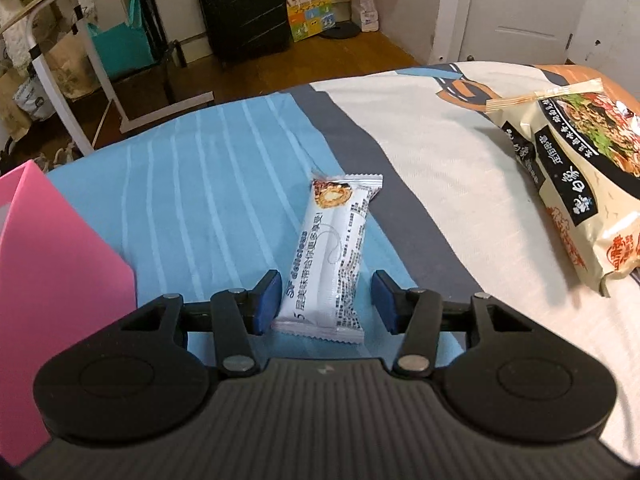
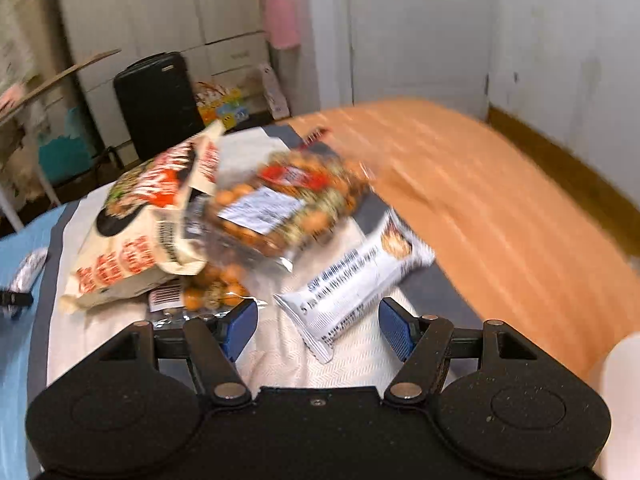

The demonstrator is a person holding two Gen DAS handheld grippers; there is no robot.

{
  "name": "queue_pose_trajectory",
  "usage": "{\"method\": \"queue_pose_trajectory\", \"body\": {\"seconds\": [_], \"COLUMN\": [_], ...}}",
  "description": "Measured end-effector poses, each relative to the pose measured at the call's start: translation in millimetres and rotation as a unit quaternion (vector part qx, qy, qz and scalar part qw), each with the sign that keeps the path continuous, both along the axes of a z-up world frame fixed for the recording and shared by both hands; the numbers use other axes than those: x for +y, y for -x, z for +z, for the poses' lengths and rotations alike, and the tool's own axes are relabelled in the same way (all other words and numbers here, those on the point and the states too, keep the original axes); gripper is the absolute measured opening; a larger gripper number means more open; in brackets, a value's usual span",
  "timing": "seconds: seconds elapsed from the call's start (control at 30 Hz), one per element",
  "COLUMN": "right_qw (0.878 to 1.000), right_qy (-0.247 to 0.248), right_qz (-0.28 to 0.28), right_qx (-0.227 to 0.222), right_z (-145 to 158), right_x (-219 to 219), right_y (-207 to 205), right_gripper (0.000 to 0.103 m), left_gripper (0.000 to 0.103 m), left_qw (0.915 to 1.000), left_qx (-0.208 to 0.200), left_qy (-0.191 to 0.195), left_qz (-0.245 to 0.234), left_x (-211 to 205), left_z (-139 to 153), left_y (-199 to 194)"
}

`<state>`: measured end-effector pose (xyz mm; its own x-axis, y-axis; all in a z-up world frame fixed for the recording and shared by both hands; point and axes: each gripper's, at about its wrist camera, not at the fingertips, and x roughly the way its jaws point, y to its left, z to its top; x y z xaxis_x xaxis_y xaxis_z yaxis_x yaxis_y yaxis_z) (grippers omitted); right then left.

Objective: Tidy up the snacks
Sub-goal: 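Grasp a white snack bar with the left tool while the right tool grasps another, then carry both white bars into the pink box and open both tools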

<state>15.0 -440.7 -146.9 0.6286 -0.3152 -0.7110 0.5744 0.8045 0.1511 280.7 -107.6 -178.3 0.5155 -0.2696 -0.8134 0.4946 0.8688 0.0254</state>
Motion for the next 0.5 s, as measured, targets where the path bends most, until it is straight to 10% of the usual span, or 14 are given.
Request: {"method": "queue_pose_trajectory", "body": {"seconds": [0.17, 0.5], "right_qw": [1.000, 0.997], "right_qy": [0.001, 0.057], "right_qz": [-0.016, -0.028], "right_qx": [-0.013, 0.043], "right_z": [-9.8, 6.9], "right_x": [-6.1, 15.2], "right_y": [-15.0, -12.2], "right_gripper": [0.083, 0.034], "left_gripper": [0.027, 0.024], "left_qw": [0.9999, 0.9993], "left_qx": [0.007, 0.029], "left_qy": [-0.001, 0.024], "left_qz": [0.009, -0.001], "left_x": [-0.4, 10.5], "left_z": [2.3, 40.8], "left_y": [-3.5, 19.8]}}
